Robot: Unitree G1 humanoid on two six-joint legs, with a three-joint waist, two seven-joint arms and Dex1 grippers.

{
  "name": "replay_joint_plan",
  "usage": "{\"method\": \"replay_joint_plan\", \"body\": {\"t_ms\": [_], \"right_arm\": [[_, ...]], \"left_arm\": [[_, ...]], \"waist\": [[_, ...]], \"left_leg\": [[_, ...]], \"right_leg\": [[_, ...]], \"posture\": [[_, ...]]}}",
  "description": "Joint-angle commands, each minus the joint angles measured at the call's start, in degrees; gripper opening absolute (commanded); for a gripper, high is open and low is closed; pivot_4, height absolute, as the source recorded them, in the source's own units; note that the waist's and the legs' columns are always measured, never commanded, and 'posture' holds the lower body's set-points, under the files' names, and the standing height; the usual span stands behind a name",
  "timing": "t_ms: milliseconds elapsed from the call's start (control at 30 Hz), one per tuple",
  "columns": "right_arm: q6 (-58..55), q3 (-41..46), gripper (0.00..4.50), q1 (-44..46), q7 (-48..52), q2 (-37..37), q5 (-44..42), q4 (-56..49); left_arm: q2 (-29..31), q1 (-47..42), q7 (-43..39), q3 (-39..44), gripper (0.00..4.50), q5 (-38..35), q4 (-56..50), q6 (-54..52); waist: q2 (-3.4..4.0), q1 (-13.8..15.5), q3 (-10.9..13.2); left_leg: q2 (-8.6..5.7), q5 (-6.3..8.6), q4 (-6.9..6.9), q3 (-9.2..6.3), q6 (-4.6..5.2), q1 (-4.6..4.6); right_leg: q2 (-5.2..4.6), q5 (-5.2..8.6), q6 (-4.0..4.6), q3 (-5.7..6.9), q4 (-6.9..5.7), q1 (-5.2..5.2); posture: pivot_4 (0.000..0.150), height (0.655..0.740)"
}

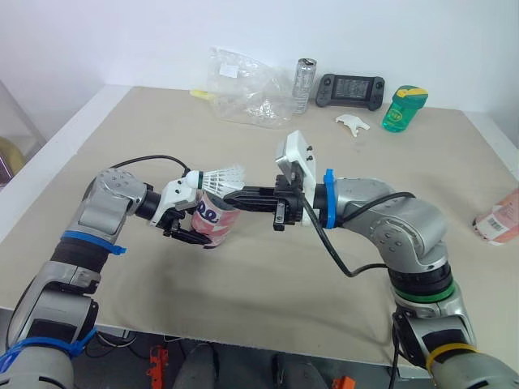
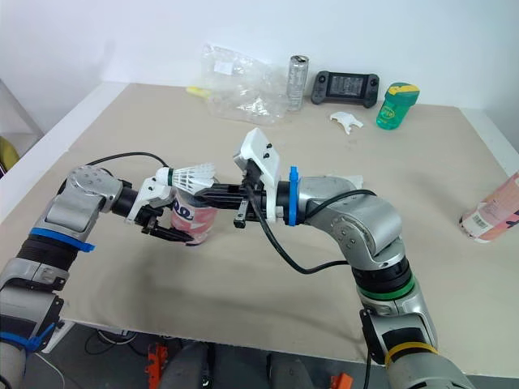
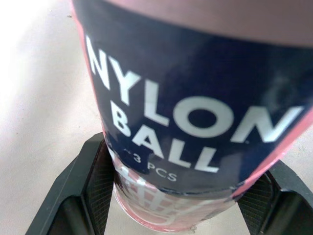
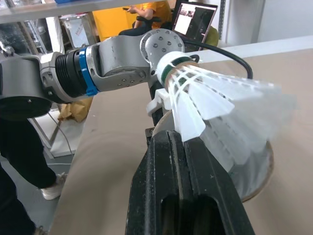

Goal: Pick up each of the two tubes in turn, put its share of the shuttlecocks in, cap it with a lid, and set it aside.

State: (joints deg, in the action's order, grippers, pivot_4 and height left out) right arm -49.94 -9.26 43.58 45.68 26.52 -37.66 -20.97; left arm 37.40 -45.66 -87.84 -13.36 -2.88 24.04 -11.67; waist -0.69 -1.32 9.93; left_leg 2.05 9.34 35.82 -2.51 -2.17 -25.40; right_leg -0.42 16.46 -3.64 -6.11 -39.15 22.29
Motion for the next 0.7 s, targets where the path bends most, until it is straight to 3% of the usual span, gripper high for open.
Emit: {"method": "replay_joint_plan", "body": {"t_ms": [33,300,700], "right_arm": [[5.8,1.5,0.09,1.5,4.0,2.5,1.3,-3.1],[19.0,-3.3,0.09,8.7,18.8,16.6,12.7,0.7],[30.1,-12.9,0.09,16.3,24.3,14.1,27.5,10.6]], "left_arm": [[-0.3,0.6,-0.2,-1.5,2.99,0.1,-0.8,-0.1],[-0.9,-0.3,-0.2,-1.7,2.99,0.4,0.5,0.6],[-0.5,0.2,0.0,-1.4,2.99,0.3,0.0,0.4]], "waist": [[0.00,0.0,0.0],[0.02,0.0,0.0],[0.02,0.1,0.0]], "left_leg": [[0.00,0.00,0.00,0.00,0.00,0.00],[0.02,0.00,-0.07,0.01,0.00,0.02],[-0.01,0.00,-0.07,0.01,-0.01,0.02]], "right_leg": [[0.00,0.03,-0.04,0.00,0.00,0.00],[0.00,0.17,-0.20,0.03,0.02,0.04],[-0.05,0.16,-0.15,0.04,0.01,0.04]], "posture": [[0.150,0.7394],[0.150,0.7394],[0.150,0.7394]]}}
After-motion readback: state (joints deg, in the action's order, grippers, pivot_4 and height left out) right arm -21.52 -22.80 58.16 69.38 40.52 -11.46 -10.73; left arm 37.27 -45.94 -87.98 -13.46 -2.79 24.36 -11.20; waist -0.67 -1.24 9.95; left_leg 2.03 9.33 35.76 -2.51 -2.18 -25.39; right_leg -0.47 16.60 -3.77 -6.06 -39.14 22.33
